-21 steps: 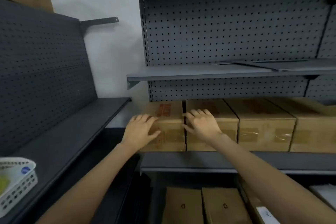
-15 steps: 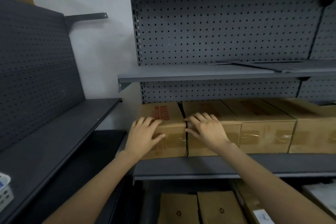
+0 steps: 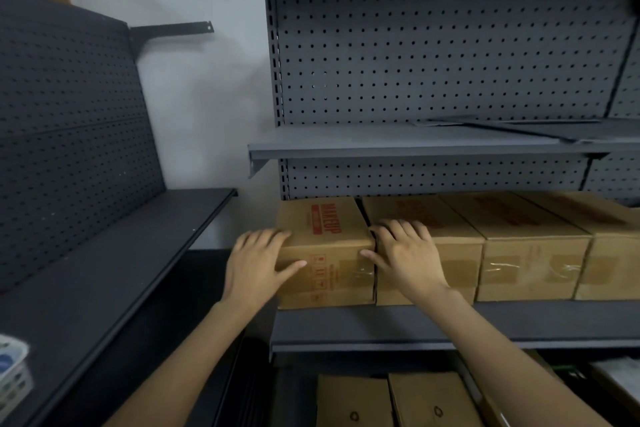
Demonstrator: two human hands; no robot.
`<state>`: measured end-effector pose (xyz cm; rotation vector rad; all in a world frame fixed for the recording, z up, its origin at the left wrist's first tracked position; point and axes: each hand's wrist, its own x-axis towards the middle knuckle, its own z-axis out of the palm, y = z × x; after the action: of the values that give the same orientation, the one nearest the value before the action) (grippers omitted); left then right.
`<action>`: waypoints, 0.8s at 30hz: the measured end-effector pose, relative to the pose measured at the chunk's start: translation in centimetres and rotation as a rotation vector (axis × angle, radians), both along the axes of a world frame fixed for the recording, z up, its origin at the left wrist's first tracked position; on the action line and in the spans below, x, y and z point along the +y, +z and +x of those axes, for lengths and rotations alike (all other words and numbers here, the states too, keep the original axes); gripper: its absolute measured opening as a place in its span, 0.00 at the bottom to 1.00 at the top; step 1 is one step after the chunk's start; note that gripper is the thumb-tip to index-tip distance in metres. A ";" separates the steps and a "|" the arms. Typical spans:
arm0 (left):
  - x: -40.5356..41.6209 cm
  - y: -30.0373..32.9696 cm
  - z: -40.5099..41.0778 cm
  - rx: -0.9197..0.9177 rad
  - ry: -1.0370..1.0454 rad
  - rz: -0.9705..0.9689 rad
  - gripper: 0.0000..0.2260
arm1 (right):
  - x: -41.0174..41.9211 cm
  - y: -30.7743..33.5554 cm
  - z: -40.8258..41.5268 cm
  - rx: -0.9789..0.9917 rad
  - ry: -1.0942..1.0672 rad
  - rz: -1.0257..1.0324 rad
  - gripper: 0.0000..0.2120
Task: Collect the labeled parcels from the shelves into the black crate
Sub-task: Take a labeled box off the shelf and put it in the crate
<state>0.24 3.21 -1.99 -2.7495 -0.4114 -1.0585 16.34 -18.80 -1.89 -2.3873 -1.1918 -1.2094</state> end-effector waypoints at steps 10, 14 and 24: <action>2.5 -0.2 -2.0 -0.053 -0.043 -0.313 0.35 | 2.6 0.1 -2.2 0.114 0.106 0.093 0.25; 2.5 -0.6 -2.6 -0.151 -0.101 -0.503 0.31 | 3.4 0.4 -3.4 0.171 0.186 0.182 0.23; -2.6 -1.0 -1.1 -0.157 -0.107 -0.570 0.22 | 5.6 4.0 -5.0 0.054 0.307 -0.004 0.18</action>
<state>-0.83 0.63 -2.95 -3.2155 -0.6889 -1.3675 11.34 -13.25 2.11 -2.1228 -1.4766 -1.0378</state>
